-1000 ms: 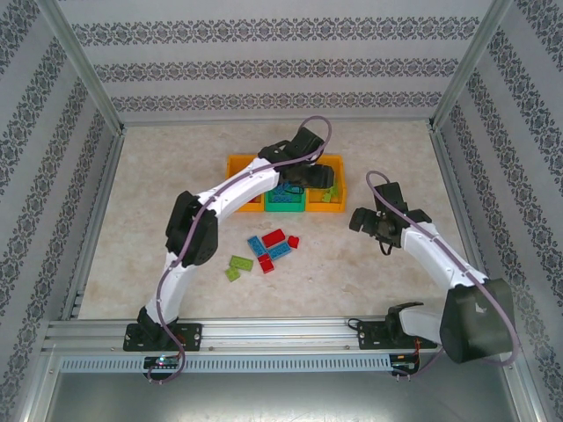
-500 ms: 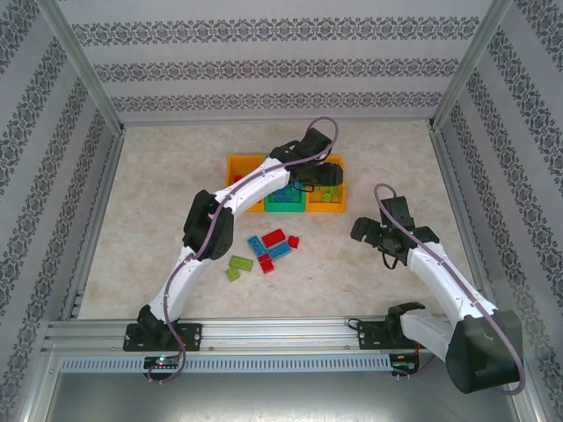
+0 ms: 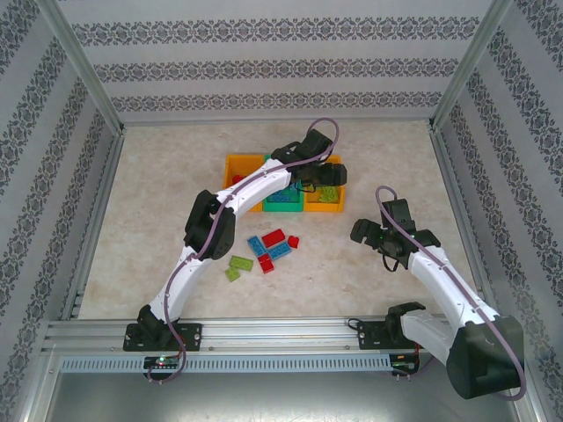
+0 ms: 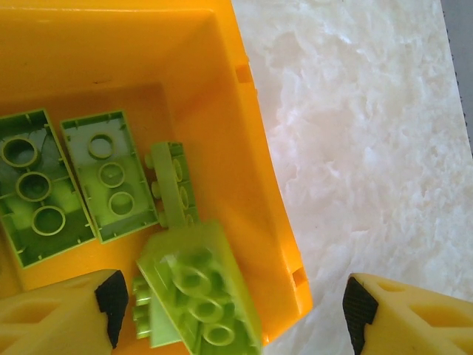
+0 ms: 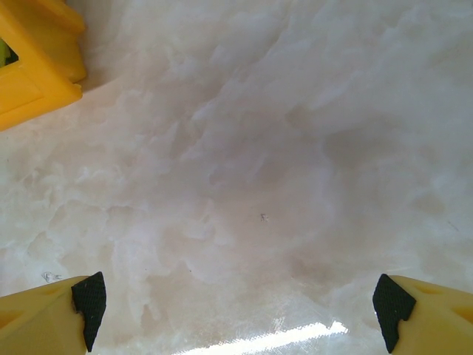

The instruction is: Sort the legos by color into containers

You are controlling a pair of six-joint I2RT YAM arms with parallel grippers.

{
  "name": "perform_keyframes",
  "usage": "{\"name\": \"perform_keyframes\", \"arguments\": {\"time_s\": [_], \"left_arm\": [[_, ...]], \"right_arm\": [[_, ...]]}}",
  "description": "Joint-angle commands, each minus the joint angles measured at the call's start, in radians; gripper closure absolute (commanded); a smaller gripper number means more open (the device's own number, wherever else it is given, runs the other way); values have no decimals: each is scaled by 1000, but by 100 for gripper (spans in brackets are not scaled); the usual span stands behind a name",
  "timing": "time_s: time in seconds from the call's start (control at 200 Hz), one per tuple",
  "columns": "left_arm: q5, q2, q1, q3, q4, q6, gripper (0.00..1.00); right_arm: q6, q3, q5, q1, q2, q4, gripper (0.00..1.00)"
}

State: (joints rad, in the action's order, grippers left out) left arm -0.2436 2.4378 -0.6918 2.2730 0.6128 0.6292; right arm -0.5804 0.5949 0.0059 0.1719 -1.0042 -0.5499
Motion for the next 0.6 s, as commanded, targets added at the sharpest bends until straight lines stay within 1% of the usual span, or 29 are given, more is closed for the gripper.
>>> {"name": "perform_keyframes", "arguments": {"time_s": [0.0, 0.115, 0.235, 0.265, 0.355, 0.5, 0.595], "left_arm": [[8, 18, 6, 8, 28, -1, 19], [1, 9, 6, 3, 27, -1, 17], [0, -19, 6, -8, 29, -7, 13], [4, -34, 5, -18, 25, -10, 11], [17, -86, 4, -57, 6, -20, 0], [81, -199, 5, -167, -23, -46, 0], [114, -295, 5, -287, -97, -49, 0]], "right_arm": [[-15, -19, -9, -11, 22, -21, 4], [-5, -13, -8, -11, 21, -29, 4], [6, -12, 27, -10, 39, -44, 4], [10, -14, 28, -9, 48, -41, 4], [32, -27, 6, -4, 82, -15, 5], [57, -42, -17, 45, 130, 42, 7], [63, -43, -17, 119, 130, 92, 8]]}}
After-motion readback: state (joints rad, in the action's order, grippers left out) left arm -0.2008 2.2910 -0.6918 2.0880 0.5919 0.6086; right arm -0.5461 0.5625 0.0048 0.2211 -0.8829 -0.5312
